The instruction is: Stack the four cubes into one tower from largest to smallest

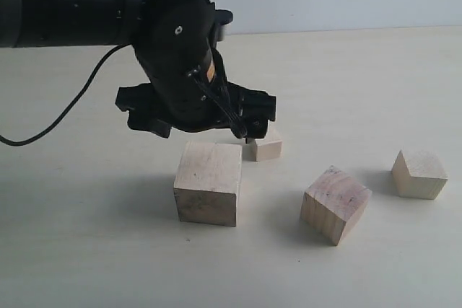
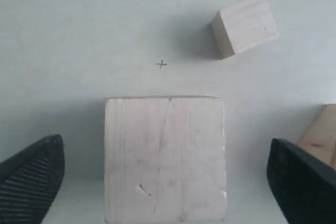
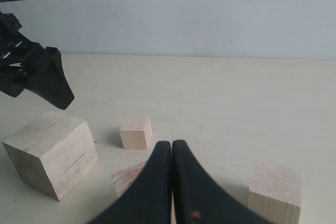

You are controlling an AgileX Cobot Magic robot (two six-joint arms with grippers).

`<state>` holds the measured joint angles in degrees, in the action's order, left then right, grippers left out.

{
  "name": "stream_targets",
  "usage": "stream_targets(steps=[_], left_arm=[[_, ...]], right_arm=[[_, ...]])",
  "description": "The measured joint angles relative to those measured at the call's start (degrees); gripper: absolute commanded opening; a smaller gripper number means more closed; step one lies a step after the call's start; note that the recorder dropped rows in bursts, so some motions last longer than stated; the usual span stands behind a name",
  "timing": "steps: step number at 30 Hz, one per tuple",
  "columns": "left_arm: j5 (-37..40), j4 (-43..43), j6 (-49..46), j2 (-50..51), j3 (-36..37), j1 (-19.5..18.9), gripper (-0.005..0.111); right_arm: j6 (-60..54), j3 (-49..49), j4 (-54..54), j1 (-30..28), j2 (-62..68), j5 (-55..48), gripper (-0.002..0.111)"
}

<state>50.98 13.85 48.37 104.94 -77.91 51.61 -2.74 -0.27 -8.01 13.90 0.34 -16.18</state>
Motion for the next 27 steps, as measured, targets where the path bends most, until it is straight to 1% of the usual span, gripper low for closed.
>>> stream_targets(steps=[3, 7, 12, 27], left_arm=[[-0.55, 2.10, 1.57, 0.00, 0.00, 1.22, 0.105], [-0.94, 2.63, 2.18, 1.22, 0.92, 2.24, 0.105], [-1.01, 2.63, 2.42, 3.30, 2.33, 2.24, 0.105], [-3.50, 2.89, 4.62, 6.79, 2.36, 1.65, 0.105]], right_arm=[[0.00, 0.00, 0.00, 0.00, 0.00, 0.00, 0.000], [0.00, 0.00, 0.00, 0.00, 0.00, 0.00, 0.000], [0.00, 0.00, 0.00, 0.00, 0.00, 0.00, 0.000], [0.00, 0.00, 0.00, 0.00, 0.00, 0.00, 0.000]])
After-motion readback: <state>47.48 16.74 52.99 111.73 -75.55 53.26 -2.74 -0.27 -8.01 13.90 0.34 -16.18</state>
